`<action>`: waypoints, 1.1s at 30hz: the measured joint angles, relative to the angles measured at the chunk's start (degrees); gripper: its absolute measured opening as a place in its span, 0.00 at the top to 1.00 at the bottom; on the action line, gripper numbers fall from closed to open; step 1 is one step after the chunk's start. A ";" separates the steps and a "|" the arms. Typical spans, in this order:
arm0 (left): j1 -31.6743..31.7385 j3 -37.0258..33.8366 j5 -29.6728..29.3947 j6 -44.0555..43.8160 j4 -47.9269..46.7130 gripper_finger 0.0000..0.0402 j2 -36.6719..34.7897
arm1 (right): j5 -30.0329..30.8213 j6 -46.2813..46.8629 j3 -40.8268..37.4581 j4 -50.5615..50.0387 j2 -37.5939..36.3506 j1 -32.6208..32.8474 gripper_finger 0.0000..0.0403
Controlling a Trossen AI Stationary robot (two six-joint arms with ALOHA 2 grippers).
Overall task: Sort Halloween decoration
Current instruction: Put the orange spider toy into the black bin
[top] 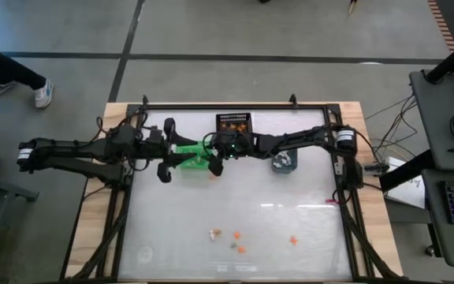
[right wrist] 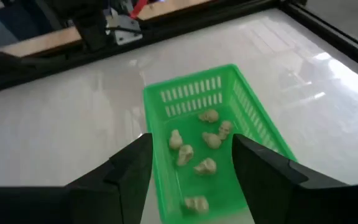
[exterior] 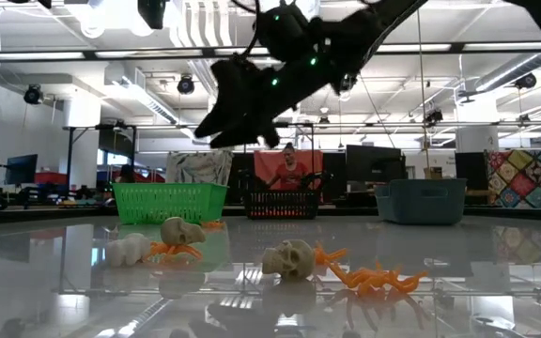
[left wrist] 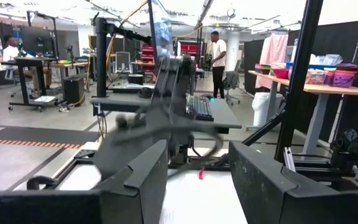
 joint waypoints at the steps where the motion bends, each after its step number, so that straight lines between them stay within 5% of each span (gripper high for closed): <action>1: -0.02 0.00 0.01 -0.27 -0.26 0.62 0.00 | 0.02 0.00 0.00 -2.08 -1.13 0.19 0.48; 7: -0.08 -0.12 0.01 -2.28 -4.26 0.62 0.01 | 0.52 -0.28 -0.41 -14.58 -7.67 2.69 0.51; 13: -0.90 -1.93 -0.01 -4.80 -5.37 0.62 0.86 | 0.84 -0.71 -3.90 -15.54 -12.84 6.54 0.52; 18: -1.39 -3.05 -0.86 -7.12 -5.28 0.62 2.42 | 7.18 -1.83 -5.49 -14.73 -12.80 10.08 0.52; 27: -2.71 -3.19 -1.60 -7.45 -3.58 0.62 3.08 | 8.66 -3.02 -13.96 2.86 -8.85 12.10 0.54; 33: -2.99 -3.19 -1.61 -6.96 -3.44 0.62 3.13 | 8.70 -5.89 -18.90 15.41 -4.96 11.89 0.65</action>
